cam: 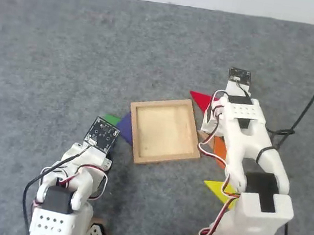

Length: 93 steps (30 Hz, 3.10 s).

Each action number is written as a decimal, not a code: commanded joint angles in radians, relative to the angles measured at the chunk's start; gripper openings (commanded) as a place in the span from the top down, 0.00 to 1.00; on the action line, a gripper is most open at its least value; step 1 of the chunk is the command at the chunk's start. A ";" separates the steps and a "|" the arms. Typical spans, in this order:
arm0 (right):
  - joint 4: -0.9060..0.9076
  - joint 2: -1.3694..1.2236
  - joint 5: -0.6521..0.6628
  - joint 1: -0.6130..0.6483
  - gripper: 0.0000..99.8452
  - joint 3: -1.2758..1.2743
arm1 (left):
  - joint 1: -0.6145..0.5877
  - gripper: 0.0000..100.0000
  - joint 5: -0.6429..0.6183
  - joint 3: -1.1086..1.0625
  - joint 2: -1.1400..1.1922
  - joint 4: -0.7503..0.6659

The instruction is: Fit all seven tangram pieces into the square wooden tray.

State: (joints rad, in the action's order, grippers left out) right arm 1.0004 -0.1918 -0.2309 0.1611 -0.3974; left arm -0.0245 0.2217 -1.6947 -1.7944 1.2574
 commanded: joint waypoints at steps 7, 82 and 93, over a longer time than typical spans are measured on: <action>0.251 0.430 0.371 0.008 0.87 -0.066 | -0.002 0.91 0.006 0.010 -0.018 0.008; 0.231 0.862 0.529 -0.547 0.60 -0.598 | -0.002 0.91 0.006 0.010 -0.018 0.008; -0.002 0.558 0.643 -0.553 0.66 -0.597 | -0.002 0.91 0.006 0.010 -0.018 0.008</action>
State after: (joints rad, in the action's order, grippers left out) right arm 1.0633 0.4296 0.3813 -0.3775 -1.0050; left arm -0.0245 0.2217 -1.6947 -1.7944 1.2574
